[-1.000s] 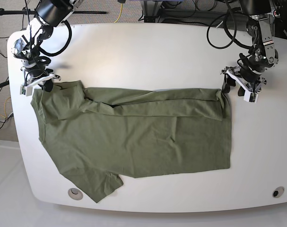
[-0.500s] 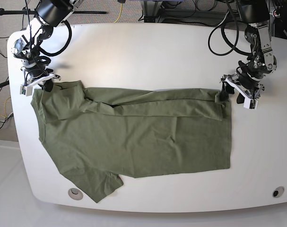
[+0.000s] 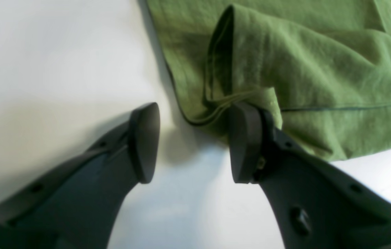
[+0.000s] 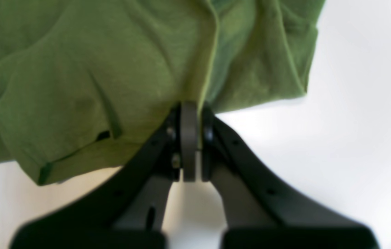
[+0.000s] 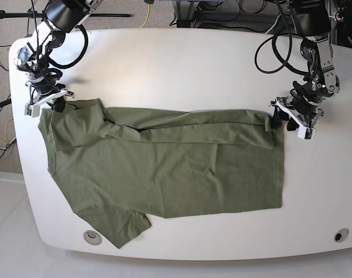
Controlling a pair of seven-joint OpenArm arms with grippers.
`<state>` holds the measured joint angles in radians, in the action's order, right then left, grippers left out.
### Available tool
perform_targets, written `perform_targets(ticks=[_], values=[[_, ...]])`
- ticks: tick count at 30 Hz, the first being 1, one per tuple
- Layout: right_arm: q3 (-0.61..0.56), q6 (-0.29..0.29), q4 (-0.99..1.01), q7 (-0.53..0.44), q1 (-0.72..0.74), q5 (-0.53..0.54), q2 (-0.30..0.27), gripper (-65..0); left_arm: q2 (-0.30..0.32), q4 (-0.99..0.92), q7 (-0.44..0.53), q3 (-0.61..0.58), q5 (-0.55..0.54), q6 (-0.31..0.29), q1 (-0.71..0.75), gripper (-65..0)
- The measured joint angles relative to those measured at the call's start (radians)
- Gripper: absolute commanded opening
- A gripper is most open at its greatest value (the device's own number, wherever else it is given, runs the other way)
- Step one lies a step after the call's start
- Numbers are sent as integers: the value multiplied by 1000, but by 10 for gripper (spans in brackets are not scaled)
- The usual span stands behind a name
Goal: Fold the T-shirt properly
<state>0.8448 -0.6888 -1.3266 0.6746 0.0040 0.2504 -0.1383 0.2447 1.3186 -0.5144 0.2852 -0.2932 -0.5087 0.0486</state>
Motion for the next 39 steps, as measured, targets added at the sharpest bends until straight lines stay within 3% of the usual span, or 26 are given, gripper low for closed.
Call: perform_targets(ticks=[5, 13, 19, 25, 30, 35, 37, 39], values=[[3, 0, 0, 0, 0, -3, 0, -650, 0, 24, -5, 0, -2, 0, 18, -289], [2, 0, 0, -1, 0, -3, 0, -650, 8, -5, 13, 3, -24, -5, 18, -319], [2, 0, 0, 0, 0, -2, 0, -650, 15, -29, 48, -5, -26, 12, 10, -515], [0, 0, -1, 0, 0, -3, 0, -650, 22, -49, 62, -10, -26, 19, 2, -613], [3, 0, -1, -2, -3, -2, 0, -650, 18, -46, 64, -22, -19, 19, -5, -650], [2, -1, -1, -2, -3, -2, 0, -650, 16, -46, 64, -26, -18, 22, -11, -650], [2, -1, -1, -2, -3, -2, 0, -650, 16, -46, 64, -26, -19, 22, -11, -587], [2, 0, -1, -2, -3, -3, 0, -650, 17, -44, 64, -27, -19, 20, -9, -474]])
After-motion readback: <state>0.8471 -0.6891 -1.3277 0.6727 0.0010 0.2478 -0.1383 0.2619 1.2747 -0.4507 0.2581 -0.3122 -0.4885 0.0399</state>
